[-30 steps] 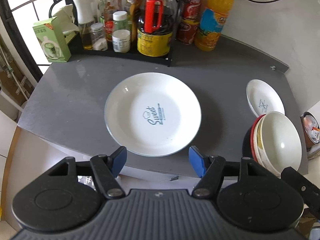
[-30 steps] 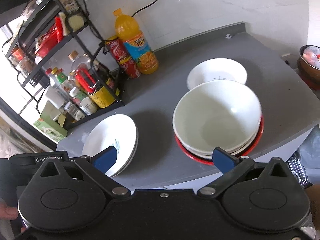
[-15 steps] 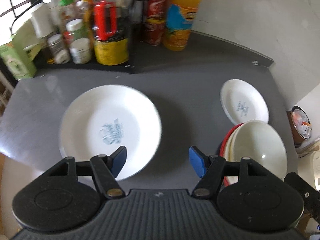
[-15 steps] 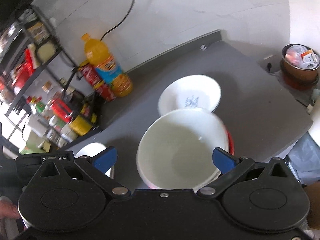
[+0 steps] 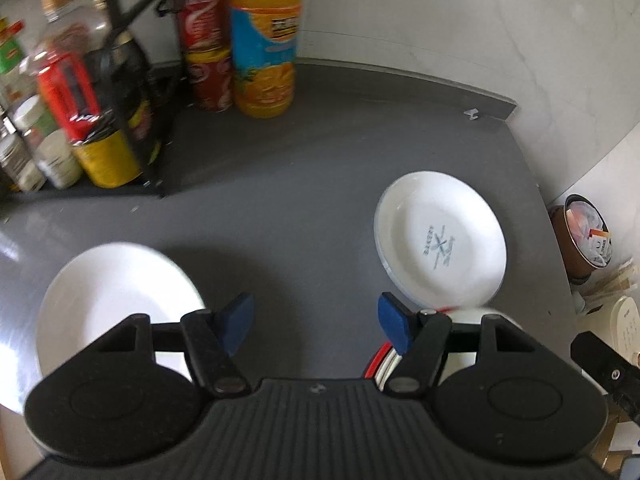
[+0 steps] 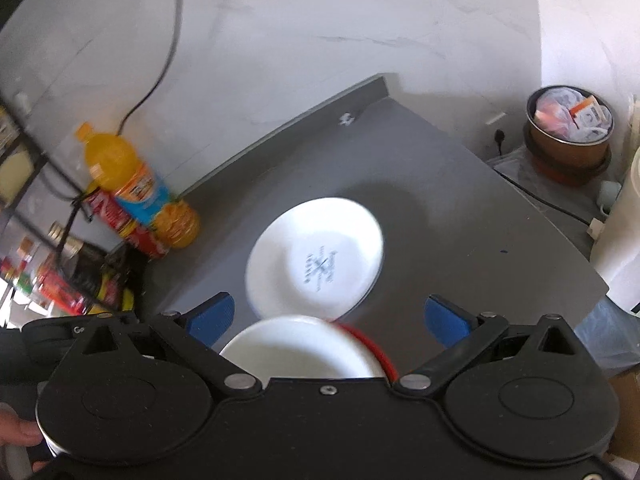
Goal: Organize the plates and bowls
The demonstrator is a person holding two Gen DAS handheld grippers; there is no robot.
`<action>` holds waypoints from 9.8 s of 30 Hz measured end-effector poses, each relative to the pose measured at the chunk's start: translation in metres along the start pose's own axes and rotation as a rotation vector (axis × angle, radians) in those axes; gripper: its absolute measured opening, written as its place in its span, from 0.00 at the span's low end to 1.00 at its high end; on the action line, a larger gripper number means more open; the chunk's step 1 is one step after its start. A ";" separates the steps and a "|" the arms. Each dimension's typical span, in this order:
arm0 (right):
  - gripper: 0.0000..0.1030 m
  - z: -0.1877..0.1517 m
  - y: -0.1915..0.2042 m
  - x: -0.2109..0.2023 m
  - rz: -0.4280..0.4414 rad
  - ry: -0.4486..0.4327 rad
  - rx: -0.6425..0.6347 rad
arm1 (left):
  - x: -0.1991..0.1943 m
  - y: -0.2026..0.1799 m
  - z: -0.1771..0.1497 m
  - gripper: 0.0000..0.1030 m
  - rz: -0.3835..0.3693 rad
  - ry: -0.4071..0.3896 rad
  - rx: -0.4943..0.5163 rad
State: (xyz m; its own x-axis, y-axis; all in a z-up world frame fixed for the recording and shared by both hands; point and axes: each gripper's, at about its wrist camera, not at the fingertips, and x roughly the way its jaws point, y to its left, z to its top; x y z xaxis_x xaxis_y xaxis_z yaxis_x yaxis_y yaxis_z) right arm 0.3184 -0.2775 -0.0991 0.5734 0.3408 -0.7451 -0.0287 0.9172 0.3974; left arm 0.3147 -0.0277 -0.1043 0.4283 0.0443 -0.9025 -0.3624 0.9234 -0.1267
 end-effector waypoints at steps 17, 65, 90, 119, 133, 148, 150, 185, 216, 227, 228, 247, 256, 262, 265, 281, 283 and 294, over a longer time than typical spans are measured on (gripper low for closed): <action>0.75 0.041 -0.065 0.082 -0.006 0.160 0.126 | 0.101 -0.054 0.046 0.65 -0.007 0.115 0.060; 0.10 0.038 -0.037 0.140 0.117 0.282 -0.023 | 0.156 -0.048 0.050 0.13 -0.046 0.181 -0.047; 0.10 0.013 0.032 0.048 0.204 0.147 -0.155 | 0.034 0.001 0.029 0.11 -0.131 -0.031 -0.108; 0.11 -0.089 0.132 0.029 0.338 0.269 -0.362 | -0.056 0.157 -0.039 0.11 -0.001 -0.086 -0.327; 0.10 -0.116 0.153 0.042 0.344 0.348 -0.415 | -0.054 0.197 -0.070 0.11 0.051 -0.039 -0.406; 0.11 -0.137 0.153 0.070 0.293 0.426 -0.427 | -0.020 0.220 -0.087 0.11 0.072 0.046 -0.437; 0.11 -0.137 0.153 0.073 0.291 0.432 -0.426 | -0.015 0.221 -0.088 0.12 0.076 0.063 -0.440; 0.15 -0.140 0.181 0.096 0.221 0.450 -0.429 | 0.025 0.235 -0.078 0.15 0.169 0.126 -0.339; 0.07 -0.133 0.167 0.100 0.272 0.447 -0.387 | 0.002 0.241 -0.072 0.14 0.202 0.060 -0.389; 0.23 -0.122 0.162 0.084 0.282 0.452 -0.360 | 0.001 0.231 -0.067 0.15 0.194 0.051 -0.393; 0.27 -0.120 0.162 0.079 0.287 0.444 -0.362 | -0.001 0.229 -0.066 0.15 0.193 0.051 -0.392; 0.89 -0.113 0.158 0.014 0.348 0.323 -0.393 | -0.036 0.193 -0.070 0.73 0.256 0.040 -0.311; 0.91 -0.129 0.130 -0.014 0.323 0.285 -0.365 | -0.053 0.177 -0.093 0.74 0.251 0.020 -0.282; 0.91 -0.133 0.106 -0.036 0.296 0.240 -0.332 | -0.059 0.157 -0.111 0.74 0.228 0.012 -0.241; 0.91 -0.133 0.094 -0.044 0.284 0.223 -0.312 | -0.061 0.144 -0.117 0.74 0.207 0.004 -0.216; 0.91 -0.118 0.036 -0.057 0.213 0.171 -0.231 | -0.063 0.070 -0.121 0.74 0.091 -0.017 -0.115; 0.91 -0.112 0.028 -0.055 0.198 0.169 -0.219 | -0.061 0.060 -0.119 0.74 0.081 -0.013 -0.098; 0.91 -0.078 -0.007 -0.035 0.133 0.169 -0.143 | -0.046 0.014 -0.094 0.74 -0.008 -0.007 -0.032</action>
State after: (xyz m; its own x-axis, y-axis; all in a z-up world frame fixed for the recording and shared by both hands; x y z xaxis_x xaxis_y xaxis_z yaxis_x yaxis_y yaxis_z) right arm 0.2347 -0.2793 -0.1174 0.4122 0.4789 -0.7751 -0.2170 0.8779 0.4269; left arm 0.2117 -0.0525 -0.1031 0.4372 0.0394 -0.8985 -0.3853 0.9110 -0.1475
